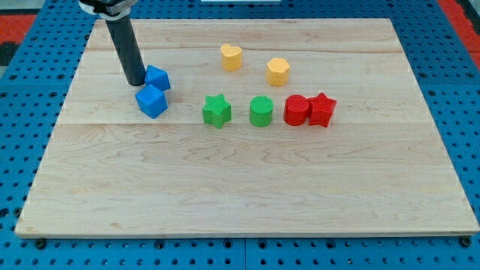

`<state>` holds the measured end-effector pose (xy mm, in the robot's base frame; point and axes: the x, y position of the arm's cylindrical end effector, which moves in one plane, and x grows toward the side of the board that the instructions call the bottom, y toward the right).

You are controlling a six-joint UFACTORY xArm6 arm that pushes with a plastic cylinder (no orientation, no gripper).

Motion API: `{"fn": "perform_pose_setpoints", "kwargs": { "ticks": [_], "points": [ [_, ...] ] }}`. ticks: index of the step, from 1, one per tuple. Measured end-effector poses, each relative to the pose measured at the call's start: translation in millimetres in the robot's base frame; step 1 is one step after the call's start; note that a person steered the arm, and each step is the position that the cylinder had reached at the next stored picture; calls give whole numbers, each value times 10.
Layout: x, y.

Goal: Push the cube to the bottom of the triangle

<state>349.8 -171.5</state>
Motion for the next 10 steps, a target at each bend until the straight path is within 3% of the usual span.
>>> {"fn": "perform_pose_setpoints", "kwargs": {
  "ticks": [1,2,4,5,8,9,10],
  "points": [
    [-106,69],
    [-481,9],
    [280,-431],
    [723,-229],
    [776,272],
    [786,199],
    [1064,-548]
  ]
}}
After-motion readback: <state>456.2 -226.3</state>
